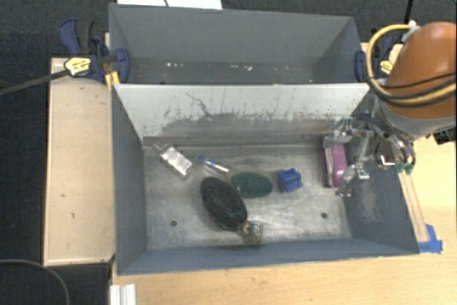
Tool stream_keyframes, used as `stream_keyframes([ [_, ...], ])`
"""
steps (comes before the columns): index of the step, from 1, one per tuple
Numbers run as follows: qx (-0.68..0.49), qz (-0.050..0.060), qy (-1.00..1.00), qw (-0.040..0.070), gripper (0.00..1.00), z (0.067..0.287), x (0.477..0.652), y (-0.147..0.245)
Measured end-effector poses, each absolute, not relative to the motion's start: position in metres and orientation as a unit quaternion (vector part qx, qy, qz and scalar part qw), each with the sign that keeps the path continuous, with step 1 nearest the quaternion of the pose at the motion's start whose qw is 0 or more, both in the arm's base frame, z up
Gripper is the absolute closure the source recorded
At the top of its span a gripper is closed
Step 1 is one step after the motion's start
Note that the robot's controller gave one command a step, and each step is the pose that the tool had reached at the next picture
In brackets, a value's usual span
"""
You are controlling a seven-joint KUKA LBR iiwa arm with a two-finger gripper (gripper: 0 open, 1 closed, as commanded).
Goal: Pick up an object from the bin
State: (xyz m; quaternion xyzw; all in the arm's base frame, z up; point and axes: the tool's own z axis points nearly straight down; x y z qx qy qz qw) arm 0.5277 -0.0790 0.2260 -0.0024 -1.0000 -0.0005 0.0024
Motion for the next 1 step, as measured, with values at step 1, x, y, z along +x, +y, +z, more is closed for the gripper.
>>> stream_keyframes([
  [1, 0.115, 0.000, -0.993, -0.004, 0.00, 0.0709, 0.5600, -0.0633],
])
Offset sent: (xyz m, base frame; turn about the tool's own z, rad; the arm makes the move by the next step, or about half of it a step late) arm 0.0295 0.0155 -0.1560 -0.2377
